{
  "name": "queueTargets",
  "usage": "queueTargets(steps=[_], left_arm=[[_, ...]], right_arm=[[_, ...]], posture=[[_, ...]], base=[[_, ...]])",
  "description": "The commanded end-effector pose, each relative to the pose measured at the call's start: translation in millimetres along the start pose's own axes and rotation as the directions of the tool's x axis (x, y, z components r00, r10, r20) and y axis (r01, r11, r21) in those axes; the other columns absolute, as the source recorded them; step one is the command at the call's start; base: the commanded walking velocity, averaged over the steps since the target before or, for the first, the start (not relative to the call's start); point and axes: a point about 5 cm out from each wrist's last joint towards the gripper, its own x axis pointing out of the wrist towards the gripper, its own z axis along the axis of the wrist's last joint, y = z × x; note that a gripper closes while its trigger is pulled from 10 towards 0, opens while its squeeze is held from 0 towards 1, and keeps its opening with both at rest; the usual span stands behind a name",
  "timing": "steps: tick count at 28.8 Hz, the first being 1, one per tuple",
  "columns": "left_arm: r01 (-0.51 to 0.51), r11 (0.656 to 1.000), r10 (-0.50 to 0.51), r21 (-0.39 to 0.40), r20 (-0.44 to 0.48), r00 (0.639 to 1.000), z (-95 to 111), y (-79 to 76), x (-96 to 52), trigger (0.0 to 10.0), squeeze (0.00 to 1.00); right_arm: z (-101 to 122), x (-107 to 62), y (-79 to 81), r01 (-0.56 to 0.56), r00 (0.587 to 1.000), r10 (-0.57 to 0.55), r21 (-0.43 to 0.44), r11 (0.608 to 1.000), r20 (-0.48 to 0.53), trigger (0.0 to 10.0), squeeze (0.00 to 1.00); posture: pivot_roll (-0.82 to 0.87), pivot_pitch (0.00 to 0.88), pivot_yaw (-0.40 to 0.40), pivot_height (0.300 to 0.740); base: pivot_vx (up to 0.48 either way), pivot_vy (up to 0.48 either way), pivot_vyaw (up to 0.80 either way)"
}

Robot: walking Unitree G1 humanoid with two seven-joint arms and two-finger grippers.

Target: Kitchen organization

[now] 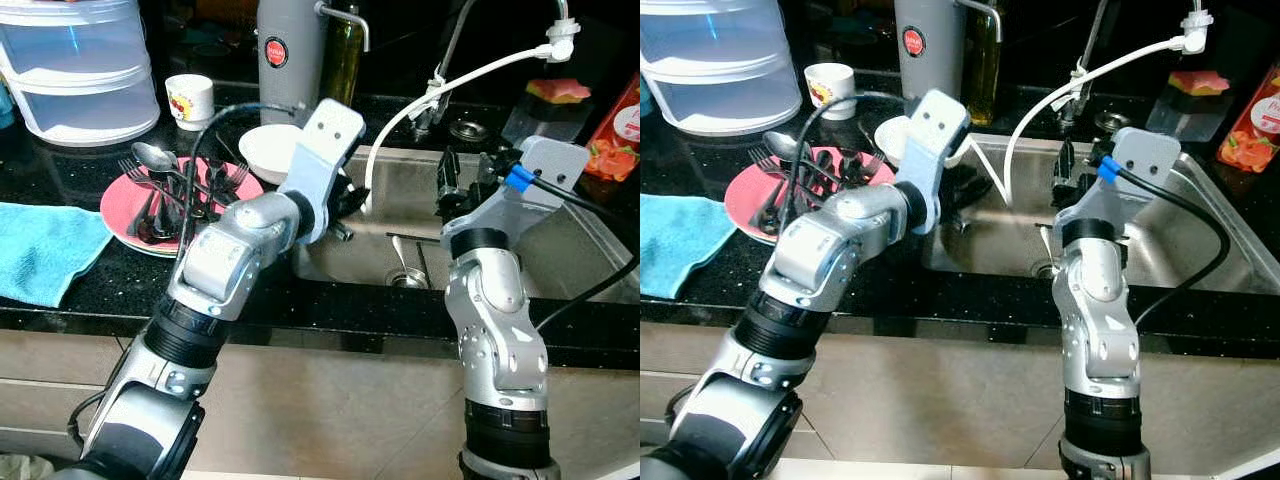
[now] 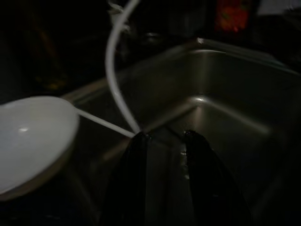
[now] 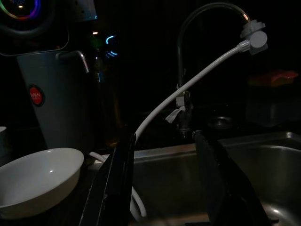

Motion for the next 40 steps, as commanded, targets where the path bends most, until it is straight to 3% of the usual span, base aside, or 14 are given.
queueTargets(steps=[1, 9, 12, 14, 16, 18, 19, 27, 32, 40], left_arm=[[-0.024, 1.000, 0.024, 0.017, 0.010, 1.000, 4, 2.0, 0.7, 10.0, 0.00], [-0.122, 0.992, 0.122, 0.012, -0.013, 0.992, 2, 13.4, 0.5, 10.0, 0.00], [-0.157, 0.986, 0.160, 0.060, -0.054, 0.986, -4, 15.2, -1.1, 10.0, 0.00], [-0.247, 0.962, 0.257, 0.117, -0.076, 0.963, -7, 24.1, -3.7, 10.0, 0.00], [-0.306, 0.945, 0.316, 0.115, -0.085, 0.945, -7, 31.4, -5.3, 10.0, 0.00], [-0.415, 0.907, 0.420, 0.066, -0.115, 0.900, -6, 46.7, -8.7, 10.0, 0.00], [-0.490, 0.872, 0.485, 0.007, -0.152, 0.861, -7, 58.3, -11.9, 10.0, 0.00], [-0.600, 0.798, 0.575, -0.055, -0.229, 0.786, -16, 75.0, -18.2, 10.0, 0.00], [-0.618, 0.785, 0.593, -0.045, -0.234, 0.770, -19, 75.2, -15.7, 10.0, 0.00], [-0.679, 0.735, 0.666, 0.000, -0.190, 0.721, -17, 86.3, -25.5, 10.0, 0.00]], right_arm=[[0, 2.4, -3.9, 0.023, 1.000, -0.023, -0.020, 1.000, -0.003, 10.0, 0.00], [-9, -0.9, -18.7, 0.082, 0.995, -0.087, -0.079, 0.993, -0.052, 10.0, 0.00], [-15, -7.7, -18.1, -0.016, 0.995, 0.004, -0.129, 0.992, -0.098, 10.0, 0.00], [-16, -9.7, -20.1, -0.040, 0.993, 0.023, -0.147, 0.988, -0.115, 10.0, 0.00], [-16, -9.4, -21.6, -0.041, 0.993, 0.023, -0.153, 0.987, -0.119, 10.0, 0.00], [-14, -8.0, -24.3, -0.048, 0.992, 0.027, -0.171, 0.984, -0.124, 10.0, 0.00], [-14, -7.1, -26.8, -0.060, 0.991, 0.035, -0.190, 0.980, -0.131, 10.0, 0.00], [-13, -6.4, -32.9, -0.073, 0.989, 0.043, -0.213, 0.974, -0.143, 10.0, 0.00], [-11, -4.4, -32.0, -0.069, 0.990, 0.041, -0.209, 0.975, -0.136, 10.0, 0.00], [21, 10.9, -27.0, -0.051, 0.998, 0.045, -0.136, 0.989, -0.053, 10.0, 0.00]], posture=[[0.20, 0.000, -0.055, 0.740], [0.19, 0.000, -0.043, 0.740], [0.18, 0.000, -0.058, 0.740], [0.17, 0.003, -0.065, 0.740], [0.17, 0.003, -0.065, 0.740], [0.16, 0.032, -0.083, 0.740], [0.16, 0.037, -0.087, 0.740], [0.15, 0.035, -0.095, 0.740], [0.13, 0.022, -0.082, 0.740], [0.12, 0.040, -0.124, 0.740]], base=[[0.000, 0.000, 0.00], [0.000, 0.000, 0.00], [0.000, 0.000, 0.00], [0.000, 0.000, 0.00], [0.000, 0.000, 0.00], [0.000, 0.000, 0.00], [0.000, 0.000, 0.00], [0.000, 0.000, 0.00], [0.000, 0.000, 0.00], [0.000, 0.000, 0.00]])
